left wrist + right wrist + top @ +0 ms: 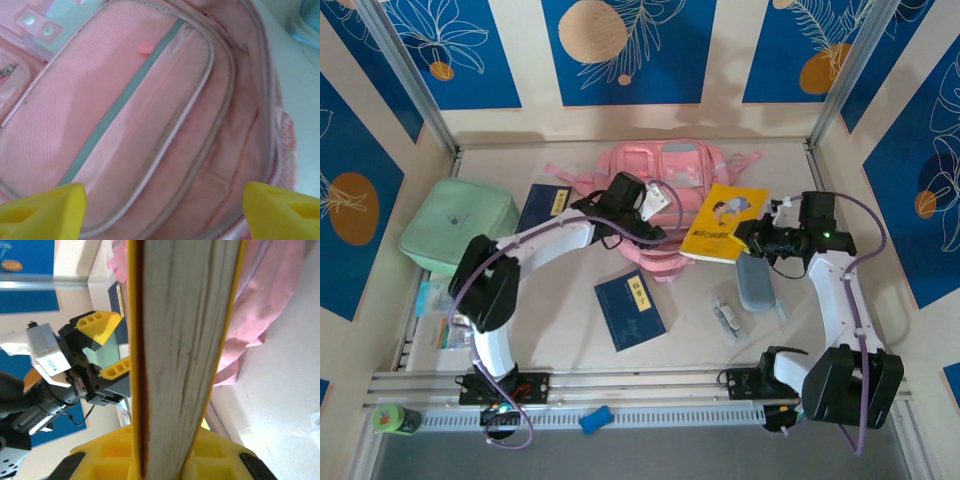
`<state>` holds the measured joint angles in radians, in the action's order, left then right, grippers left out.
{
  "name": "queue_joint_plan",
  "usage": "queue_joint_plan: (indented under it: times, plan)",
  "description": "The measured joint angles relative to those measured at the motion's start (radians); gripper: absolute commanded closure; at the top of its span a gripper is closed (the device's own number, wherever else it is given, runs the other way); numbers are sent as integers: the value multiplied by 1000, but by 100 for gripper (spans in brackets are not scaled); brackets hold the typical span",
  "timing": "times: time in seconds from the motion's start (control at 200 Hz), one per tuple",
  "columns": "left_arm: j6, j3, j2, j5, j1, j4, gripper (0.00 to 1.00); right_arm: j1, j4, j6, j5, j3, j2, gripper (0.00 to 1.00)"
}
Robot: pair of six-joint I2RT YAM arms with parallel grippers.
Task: Pack the student bag
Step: Open the student bag at the top-center of the table.
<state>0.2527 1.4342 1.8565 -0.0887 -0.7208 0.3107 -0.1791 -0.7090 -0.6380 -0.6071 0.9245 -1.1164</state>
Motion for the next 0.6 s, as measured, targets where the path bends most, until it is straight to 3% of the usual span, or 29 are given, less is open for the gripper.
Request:
queue_joint_plan:
  times: [0.135,0.395,0.505,0.595]
  plan:
    - [93,93,110,5,0,24,18,-61,-18,11,-2,-8,4,100]
    - [193,227,267,34,-3,85,19,-64,-18,10,-29,-18,7,100]
    - [208,290,315,66,-4,99,29,-63,-17,10,-32,-18,7,100]
    - [214,317,333,82,-4,104,45,-54,-16,10,-32,-18,7,100]
